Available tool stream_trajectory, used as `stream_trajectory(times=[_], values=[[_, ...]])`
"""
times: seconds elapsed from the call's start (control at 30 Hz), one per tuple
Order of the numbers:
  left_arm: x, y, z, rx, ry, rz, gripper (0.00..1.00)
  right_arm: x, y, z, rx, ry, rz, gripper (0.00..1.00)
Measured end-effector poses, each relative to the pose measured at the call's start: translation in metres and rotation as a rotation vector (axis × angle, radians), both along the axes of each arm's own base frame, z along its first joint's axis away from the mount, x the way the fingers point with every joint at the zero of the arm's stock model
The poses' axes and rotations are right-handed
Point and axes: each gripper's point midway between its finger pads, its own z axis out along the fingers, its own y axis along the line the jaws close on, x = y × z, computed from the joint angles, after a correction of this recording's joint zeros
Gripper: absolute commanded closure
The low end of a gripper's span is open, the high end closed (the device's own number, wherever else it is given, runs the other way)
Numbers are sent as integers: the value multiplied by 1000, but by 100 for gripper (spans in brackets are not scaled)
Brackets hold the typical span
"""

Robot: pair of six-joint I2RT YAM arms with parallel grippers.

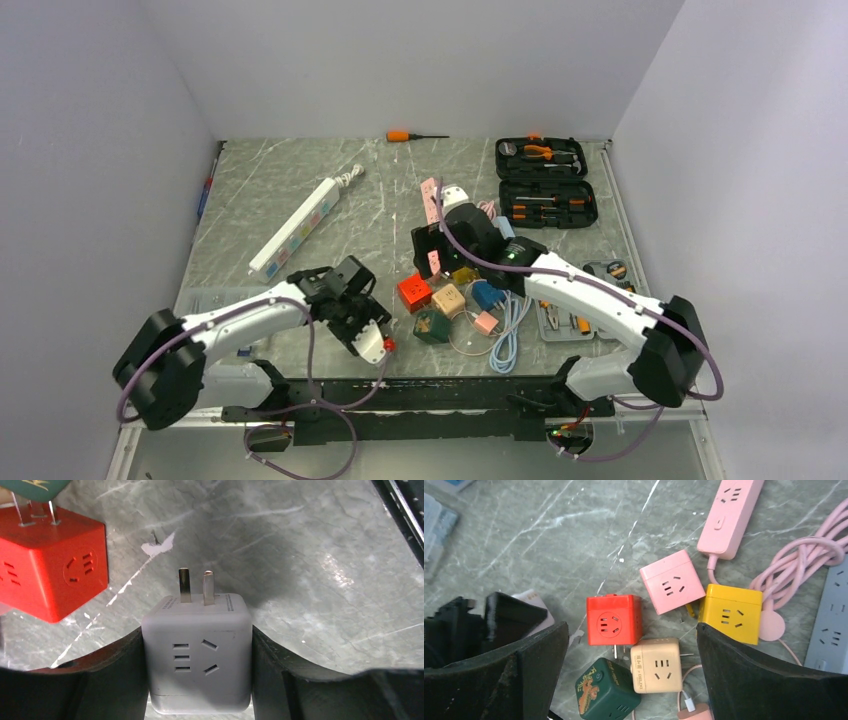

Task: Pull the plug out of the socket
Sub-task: Place the plug at the corner of the board.

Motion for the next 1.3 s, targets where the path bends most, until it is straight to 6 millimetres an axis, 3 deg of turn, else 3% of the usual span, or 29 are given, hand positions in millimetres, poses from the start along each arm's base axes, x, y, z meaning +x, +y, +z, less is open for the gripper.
stream_trajectory(times=[0.13,0.2,0.3,0.4,0.43,0.57,0.73,0.9,1.0,1.2,1.3], values=[[6,-13,-2,50,55,57,73,0,-11,10,26,-21,-39,0],[12,-23,1,66,72,83,66,-1,-17,1,14,-5,-55,0],[20,-42,5,84,104,121,44,-2,-31,-15,-17,35,-88,0],[24,-57,7,105,146,160,39,0,-44,-25,-37,68,-130,0],[19,-54,3,139,185,195,27,4,-53,-29,-39,79,-160,0],[7,-43,0,176,238,231,1,5,-61,-28,-26,82,-184,0],[-7,-40,15,191,341,338,0,15,-79,-13,10,54,-244,0],[1,-53,51,104,397,398,1,20,-92,-3,18,43,-281,0],[20,-51,82,19,404,490,1,22,-98,7,28,35,-300,0],[104,-47,194,-211,349,758,1,35,-118,28,55,-2,-361,0],[149,-15,228,-319,359,953,1,40,-137,31,45,-15,-409,0]])
